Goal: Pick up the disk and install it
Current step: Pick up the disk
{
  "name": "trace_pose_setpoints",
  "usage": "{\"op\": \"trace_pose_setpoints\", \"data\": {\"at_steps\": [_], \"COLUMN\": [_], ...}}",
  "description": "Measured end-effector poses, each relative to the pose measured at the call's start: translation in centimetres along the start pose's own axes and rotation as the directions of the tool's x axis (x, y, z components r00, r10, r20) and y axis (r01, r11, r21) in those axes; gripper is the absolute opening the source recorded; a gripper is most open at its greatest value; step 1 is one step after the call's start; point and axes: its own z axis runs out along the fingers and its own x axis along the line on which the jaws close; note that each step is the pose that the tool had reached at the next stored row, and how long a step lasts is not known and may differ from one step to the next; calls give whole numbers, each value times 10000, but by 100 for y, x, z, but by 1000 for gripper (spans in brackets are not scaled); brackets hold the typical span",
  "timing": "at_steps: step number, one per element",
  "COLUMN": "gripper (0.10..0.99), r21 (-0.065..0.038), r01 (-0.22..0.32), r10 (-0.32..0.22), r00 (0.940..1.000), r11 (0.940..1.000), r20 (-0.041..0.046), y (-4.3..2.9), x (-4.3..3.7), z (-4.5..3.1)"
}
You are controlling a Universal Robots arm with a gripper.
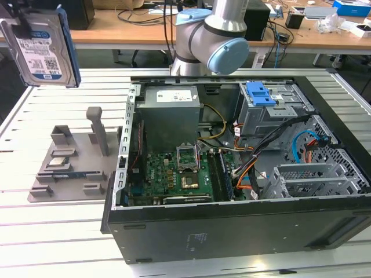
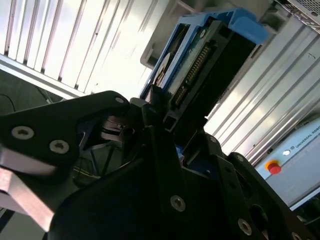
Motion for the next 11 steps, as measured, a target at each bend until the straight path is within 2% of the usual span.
{"op": "trace_pose_setpoints", "data": {"at_steps": [3,5,7,9,11], "gripper": [365,365,365,365,365], "r21": [-2,-2,-1,-2,0], "r01": [0,0,0,0,0], "r10": [0,0,0,0,0], "r00": [10000,10000,10000,10000,10000], "r11": [10000,10000,10000,10000,10000], "r20": [-5,-6,-6,-7,-6], "y": [1,2,4,4,3], "x": [-5,-7,-9,-10,-10], "z": [-217,-302,-436,-473,-472]}}
